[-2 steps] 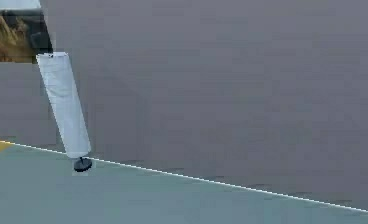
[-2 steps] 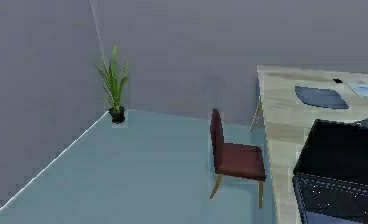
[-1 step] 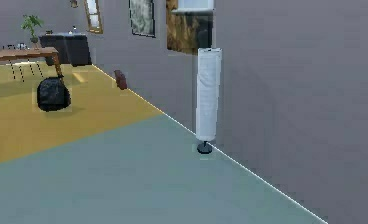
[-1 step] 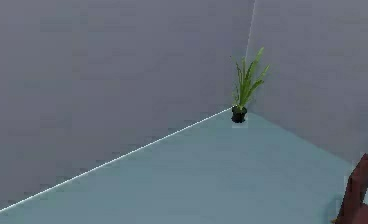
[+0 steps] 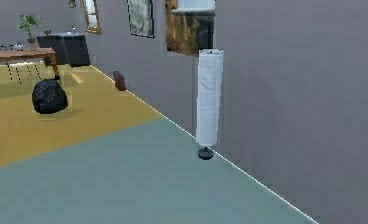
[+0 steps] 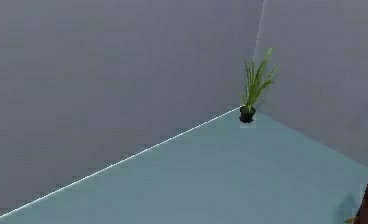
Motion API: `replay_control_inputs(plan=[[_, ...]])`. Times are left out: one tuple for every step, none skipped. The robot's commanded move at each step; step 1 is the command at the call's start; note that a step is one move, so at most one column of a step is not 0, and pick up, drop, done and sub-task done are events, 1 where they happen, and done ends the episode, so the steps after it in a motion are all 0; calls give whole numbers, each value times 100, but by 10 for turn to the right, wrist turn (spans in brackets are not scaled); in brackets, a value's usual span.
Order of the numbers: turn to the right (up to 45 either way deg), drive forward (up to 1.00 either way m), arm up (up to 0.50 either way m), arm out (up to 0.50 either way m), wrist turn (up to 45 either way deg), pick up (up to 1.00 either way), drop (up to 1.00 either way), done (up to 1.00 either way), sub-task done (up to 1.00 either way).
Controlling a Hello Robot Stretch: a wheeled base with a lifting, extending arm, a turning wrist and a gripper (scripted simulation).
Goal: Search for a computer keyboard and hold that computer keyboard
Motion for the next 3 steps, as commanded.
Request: replay_control_inputs(plan=[[-450,0,0,0,0,0,0,0,0],[-420,0,0,0,0,0,0,0,0],[0,15,0,0,0,0,0,0,0]])
